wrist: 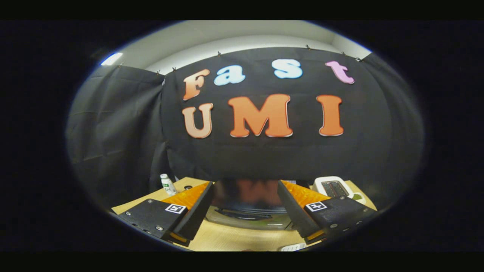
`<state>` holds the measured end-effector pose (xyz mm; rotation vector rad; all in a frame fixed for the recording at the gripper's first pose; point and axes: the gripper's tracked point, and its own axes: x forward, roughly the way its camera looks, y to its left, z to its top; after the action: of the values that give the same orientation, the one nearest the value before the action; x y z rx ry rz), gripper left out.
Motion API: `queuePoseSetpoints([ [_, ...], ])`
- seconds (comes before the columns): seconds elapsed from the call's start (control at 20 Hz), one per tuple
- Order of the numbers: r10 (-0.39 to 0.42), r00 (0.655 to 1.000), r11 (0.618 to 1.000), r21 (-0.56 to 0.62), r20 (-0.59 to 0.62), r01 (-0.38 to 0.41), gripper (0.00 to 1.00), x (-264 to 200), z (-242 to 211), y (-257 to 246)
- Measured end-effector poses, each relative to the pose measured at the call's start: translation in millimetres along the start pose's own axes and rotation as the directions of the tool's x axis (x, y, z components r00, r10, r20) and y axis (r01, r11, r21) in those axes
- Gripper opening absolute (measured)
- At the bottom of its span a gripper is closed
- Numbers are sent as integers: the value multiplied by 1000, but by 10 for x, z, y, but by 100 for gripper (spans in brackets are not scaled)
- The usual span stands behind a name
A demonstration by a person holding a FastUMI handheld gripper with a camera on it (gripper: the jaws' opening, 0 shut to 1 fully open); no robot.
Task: Open the toaster oven, put the food inside, and close the toaster oven door.
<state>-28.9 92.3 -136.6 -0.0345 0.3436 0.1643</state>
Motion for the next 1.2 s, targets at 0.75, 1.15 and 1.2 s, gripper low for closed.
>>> queuePoseSetpoints([
  [0.75,-135,969,991,27,206,132,99,-278,944,-580],
  [1.15,-191,959,981,62,207,182,99,-305,1034,-714],
  [1.2,-196,958,980,65,211,186,99,-307,1048,-726],
])
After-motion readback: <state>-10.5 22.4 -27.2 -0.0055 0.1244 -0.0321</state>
